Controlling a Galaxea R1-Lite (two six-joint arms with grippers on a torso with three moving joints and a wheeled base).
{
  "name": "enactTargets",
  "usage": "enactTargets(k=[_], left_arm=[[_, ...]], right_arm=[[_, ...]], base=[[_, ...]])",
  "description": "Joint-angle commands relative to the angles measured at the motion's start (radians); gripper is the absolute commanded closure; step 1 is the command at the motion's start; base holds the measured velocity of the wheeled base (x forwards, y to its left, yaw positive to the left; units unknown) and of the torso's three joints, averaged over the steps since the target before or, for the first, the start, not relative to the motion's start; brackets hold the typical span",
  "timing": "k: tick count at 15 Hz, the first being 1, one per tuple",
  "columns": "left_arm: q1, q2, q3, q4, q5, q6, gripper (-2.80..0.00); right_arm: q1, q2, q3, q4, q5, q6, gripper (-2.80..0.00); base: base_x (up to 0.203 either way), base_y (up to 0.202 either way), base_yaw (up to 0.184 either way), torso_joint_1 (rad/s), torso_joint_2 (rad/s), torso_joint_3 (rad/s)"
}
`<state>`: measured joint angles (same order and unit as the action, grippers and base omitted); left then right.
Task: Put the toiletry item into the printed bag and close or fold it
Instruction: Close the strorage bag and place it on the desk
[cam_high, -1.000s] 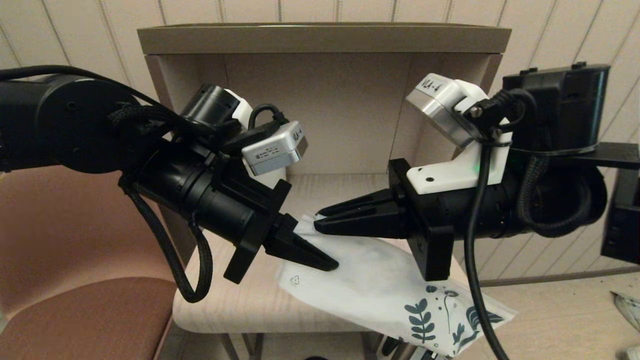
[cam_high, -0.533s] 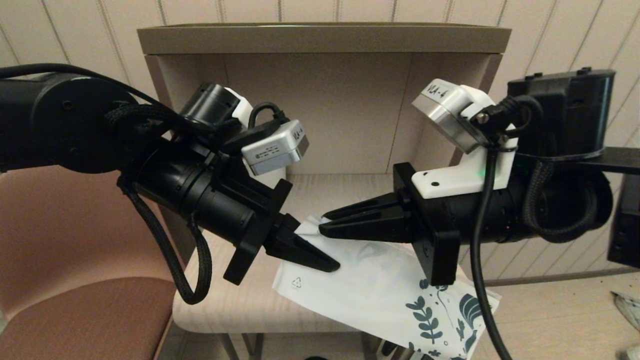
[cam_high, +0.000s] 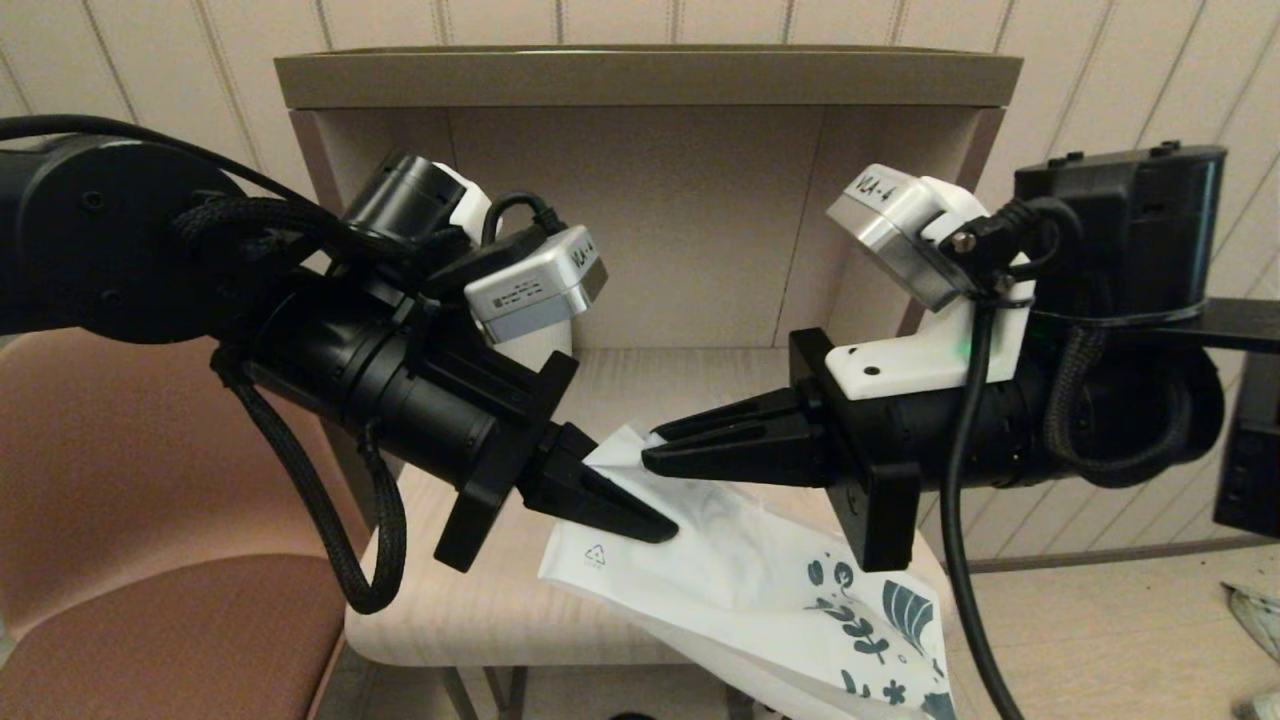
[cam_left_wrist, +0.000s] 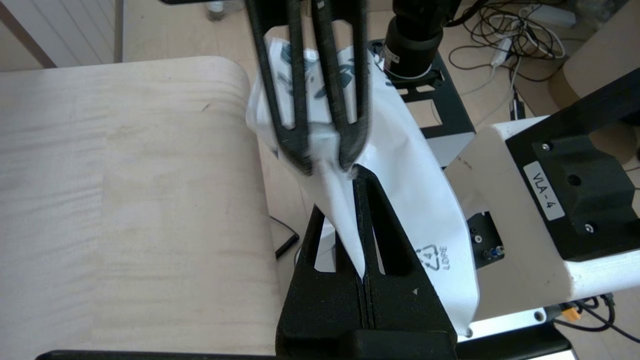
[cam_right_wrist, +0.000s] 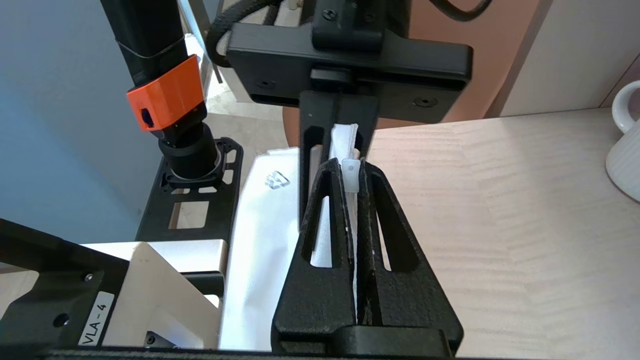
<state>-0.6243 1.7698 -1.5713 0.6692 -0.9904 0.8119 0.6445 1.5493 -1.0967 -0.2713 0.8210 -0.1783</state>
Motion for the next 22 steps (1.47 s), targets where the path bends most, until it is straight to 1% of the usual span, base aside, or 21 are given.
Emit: enactTargets(k=[1, 4, 9, 18, 22], left_arm=[[0.0, -0.004, 0.0, 0.004, -0.007, 0.006, 0.0], [-0.002, -0.008, 0.0, 0.006, -0.009, 0.006, 0.0], [-0.002, -0.03, -0.018, 0.009, -0.045, 0.0, 0.0], [-0.002, -0.066, -0.01, 0.007, -0.048, -0.002, 0.0], [-0.001, -0.038, 0.017, -0.003, -0.048, 0.0, 0.0]], right_arm=[[-0.013, 0.004, -0.004, -0.002, 0.004, -0.001, 0.0], [-0.019, 0.008, -0.009, -0.002, 0.004, -0.001, 0.0], [-0.012, 0.008, -0.02, -0.002, 0.003, 0.0, 0.0], [-0.014, 0.009, -0.017, -0.002, 0.003, 0.0, 0.0], [-0.017, 0.008, -0.02, -0.002, 0.003, -0.001, 0.0]], base=[[0.0, 0.0, 0.0, 0.0, 0.0, 0.0], [0.0, 0.0, 0.0, 0.0, 0.0, 0.0], [0.0, 0.0, 0.0, 0.0, 0.0, 0.0], [0.0, 0.0, 0.0, 0.0, 0.0, 0.0], [0.0, 0.0, 0.0, 0.0, 0.0, 0.0]])
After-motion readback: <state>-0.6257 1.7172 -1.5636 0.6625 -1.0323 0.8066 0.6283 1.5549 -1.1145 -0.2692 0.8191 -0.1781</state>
